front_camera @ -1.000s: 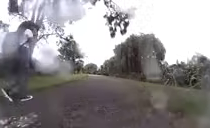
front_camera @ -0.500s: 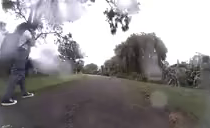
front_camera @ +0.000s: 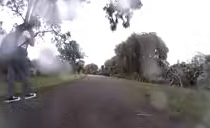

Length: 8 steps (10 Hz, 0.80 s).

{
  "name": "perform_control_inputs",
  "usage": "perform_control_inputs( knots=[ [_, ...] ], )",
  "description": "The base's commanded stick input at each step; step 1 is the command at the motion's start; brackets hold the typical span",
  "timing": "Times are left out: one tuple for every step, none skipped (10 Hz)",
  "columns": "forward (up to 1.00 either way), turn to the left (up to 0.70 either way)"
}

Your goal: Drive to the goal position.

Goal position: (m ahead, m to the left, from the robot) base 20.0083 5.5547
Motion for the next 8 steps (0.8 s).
perform_control_inputs(
  knots=[
    [0.85, 0.0],
    [0.85, 0.0],
    [0.85, 0.0],
    [0.85, 0.0],
    [0.85, 0.0],
    [0.85, 0.0],
    [0.85, 0.0],
    [0.85, 0.0]
  ],
)
